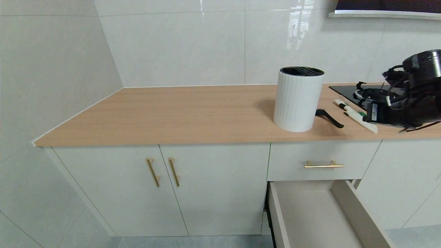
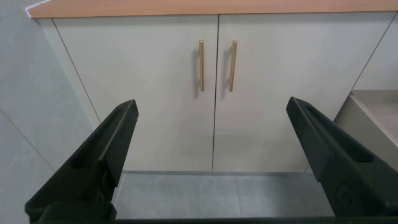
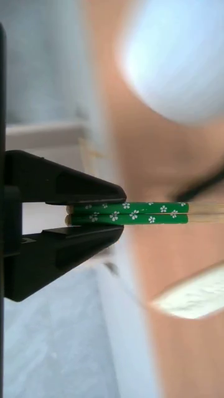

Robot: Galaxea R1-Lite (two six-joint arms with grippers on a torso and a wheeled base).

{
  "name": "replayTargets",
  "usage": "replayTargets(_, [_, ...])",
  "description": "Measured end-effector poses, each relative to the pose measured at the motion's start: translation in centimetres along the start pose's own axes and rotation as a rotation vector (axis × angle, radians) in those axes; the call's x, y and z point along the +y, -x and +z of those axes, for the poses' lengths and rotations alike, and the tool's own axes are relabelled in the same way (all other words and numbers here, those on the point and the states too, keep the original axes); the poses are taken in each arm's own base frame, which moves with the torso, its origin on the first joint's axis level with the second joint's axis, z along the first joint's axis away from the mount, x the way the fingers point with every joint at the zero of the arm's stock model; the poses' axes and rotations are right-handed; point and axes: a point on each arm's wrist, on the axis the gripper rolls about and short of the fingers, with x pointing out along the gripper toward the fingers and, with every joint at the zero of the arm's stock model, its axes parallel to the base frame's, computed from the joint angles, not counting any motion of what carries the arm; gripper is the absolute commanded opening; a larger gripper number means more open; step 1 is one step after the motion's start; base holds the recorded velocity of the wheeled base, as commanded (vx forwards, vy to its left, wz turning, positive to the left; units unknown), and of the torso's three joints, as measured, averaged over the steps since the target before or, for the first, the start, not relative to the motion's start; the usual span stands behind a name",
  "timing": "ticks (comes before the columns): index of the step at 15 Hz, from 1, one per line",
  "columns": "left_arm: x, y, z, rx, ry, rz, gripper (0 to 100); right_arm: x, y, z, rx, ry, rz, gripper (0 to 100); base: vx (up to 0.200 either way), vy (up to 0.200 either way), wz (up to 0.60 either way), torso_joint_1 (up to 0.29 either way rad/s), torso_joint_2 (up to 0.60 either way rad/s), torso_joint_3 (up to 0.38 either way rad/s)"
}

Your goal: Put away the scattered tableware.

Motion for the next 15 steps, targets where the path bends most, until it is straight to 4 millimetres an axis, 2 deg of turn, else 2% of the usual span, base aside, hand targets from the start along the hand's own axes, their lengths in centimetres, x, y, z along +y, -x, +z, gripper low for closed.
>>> replayTargets(3, [0.0, 0.0, 0.0, 0.0, 0.0, 0.0, 100, -0.7, 7.2, -2.6, 0.11, 0.007, 0.108, 0, 0.0, 0.0, 0.0, 0.0, 0.0, 0.0])
replayTargets(5, [0.0, 0.0, 0.0, 0.0, 0.0, 0.0, 100, -1.2, 10.8, -4.8, 0.18, 0.009, 0.154, 0, 0.0, 0.0, 0.0, 0.0, 0.0, 0.0])
replayTargets(6, [0.0, 0.0, 0.0, 0.0, 0.0, 0.0, 100, -1.5, 11.9, -5.9, 0.198, 0.016, 0.17, 0, 0.0, 0.0, 0.0, 0.0, 0.0, 0.0])
replayTargets(9, [0.0, 0.0, 0.0, 0.0, 0.0, 0.0, 100, -2.0, 12.8, -8.5, 0.21, 0.094, 0.204, 0, 0.0, 0.0, 0.0, 0.0, 0.0, 0.0])
replayTargets(15, [0.0, 0.0, 0.0, -0.002, 0.0, 0.0, 100, -1.9, 11.3, -10.0, 0.223, 0.111, 0.214, 0, 0.0, 0.0, 0.0, -0.017, 0.04, 0.023])
